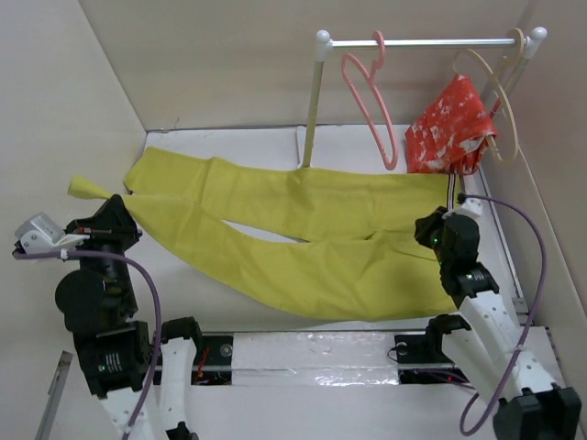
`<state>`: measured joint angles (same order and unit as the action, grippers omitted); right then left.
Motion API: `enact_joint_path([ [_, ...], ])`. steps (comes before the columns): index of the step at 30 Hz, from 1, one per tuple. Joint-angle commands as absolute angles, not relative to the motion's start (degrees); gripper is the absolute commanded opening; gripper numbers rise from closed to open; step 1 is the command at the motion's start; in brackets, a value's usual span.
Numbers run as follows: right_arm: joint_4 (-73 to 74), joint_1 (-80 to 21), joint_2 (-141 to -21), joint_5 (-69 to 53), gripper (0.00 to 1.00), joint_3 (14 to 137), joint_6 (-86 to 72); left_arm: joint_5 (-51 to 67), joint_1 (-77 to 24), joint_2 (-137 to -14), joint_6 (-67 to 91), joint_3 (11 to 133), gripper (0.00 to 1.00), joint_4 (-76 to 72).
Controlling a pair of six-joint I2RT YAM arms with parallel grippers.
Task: Place the trousers on the hanger
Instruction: Fold the trousers at the center of the board.
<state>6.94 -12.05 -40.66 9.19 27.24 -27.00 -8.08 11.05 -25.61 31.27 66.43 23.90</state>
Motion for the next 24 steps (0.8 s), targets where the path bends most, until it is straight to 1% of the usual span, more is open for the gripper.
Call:
enact_joint_path([
  [1,14.15,1.25,-39.81,8.19,0.2,25.05,-28.39,-0.54,10.38,-23.65,29.79,68.47,0.0,22.15],
  [4,11.88,11.91,-43.49,1.08,0.24,24.7,-28.21,5.35,8.35,-22.85,29.62,68.64,0.0,22.15],
  [5,10.56,13.17,-46.64,-2.69,0.24,24.44,-28.04,6.93,7.57,-22.42,29.36,68.38,0.0,21.89],
  [6,9.76,13.97,-48.58,-3.42,0.24,24.69,-28.65,9.03,7.56,-21.72,29.27,67.16,0.0,21.54],
  [10,7.39,13.97,-59.83,-6.67,0.24,28.29,-28.3,10.64,4.14,-19.6,28.13,62.06,0.0,20.74],
  [11,7.03,13.97,-62.38,-7.46,0.25,29.26,-27.78,10.29,2.83,-19.16,27.86,60.75,0.0,20.57],
  [12,7.38,13.97,-67.36,-7.56,0.25,31.53,-26.99,9.76,2.29,-18.29,26.82,58.3,0.0,20.39],
  [19,4.49,13.97,-85.13,-10.72,0.25,39.53,-25.31,5.63,-0.61,-14.68,24.35,50.72,0.0,21.01],
  [24,0.97,9.68,-89.47,-13.54,0.24,45.6,-24.88,4.13,-1.93,-13.8,23.91,48.61,0.0,20.83],
])
